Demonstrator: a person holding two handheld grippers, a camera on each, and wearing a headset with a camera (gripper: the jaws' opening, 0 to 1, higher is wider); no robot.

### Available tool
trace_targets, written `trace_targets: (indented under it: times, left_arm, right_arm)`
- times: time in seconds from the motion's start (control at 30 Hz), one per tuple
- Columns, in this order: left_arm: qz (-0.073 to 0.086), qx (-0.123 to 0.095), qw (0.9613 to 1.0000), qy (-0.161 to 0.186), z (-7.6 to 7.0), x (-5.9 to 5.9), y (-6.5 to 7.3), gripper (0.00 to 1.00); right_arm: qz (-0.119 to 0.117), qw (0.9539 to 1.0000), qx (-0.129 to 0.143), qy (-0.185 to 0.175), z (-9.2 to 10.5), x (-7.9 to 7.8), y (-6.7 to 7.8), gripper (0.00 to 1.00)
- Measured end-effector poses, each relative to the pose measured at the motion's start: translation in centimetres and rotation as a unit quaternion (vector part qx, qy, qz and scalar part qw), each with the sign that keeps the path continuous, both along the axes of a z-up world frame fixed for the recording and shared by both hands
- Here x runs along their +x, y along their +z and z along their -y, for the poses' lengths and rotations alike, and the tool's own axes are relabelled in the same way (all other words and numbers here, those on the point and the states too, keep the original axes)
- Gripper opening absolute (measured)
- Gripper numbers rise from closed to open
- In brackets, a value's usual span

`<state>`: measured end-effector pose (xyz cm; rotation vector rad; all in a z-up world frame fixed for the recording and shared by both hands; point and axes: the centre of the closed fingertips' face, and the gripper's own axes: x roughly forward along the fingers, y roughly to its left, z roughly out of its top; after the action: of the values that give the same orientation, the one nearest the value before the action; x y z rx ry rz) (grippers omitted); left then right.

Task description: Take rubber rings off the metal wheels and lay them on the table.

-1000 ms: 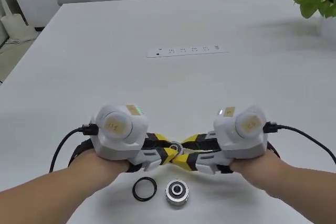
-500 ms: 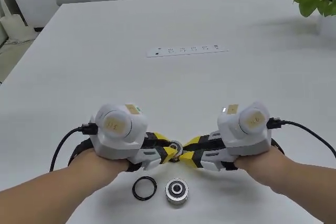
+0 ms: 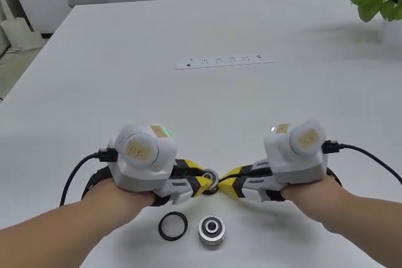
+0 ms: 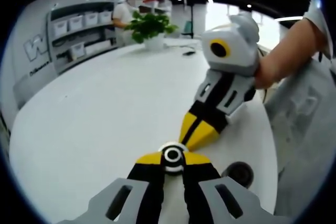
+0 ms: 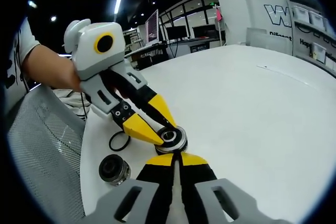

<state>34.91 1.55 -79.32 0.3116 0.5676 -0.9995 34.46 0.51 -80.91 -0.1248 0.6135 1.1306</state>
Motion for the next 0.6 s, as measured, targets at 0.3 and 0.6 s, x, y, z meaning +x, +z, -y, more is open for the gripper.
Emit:
trace_targets:
  times: [0.3, 0.6]
  left_arm:
    - [0.003, 0.004, 1.0000, -0.002, -0.01, -0.01, 0.01, 0.12]
    - [0.005, 0.007, 1.0000, -0.003, 0.00, 0.00, -0.01, 0.12]
  right_arm:
    - [-0.029, 0.9991, 0.017, -0.024, 0.17, 0.29, 0.15, 0.00]
    - [-0.045, 0.9982, 0.022, -0.033, 0.30, 0.35, 0.17, 0.00]
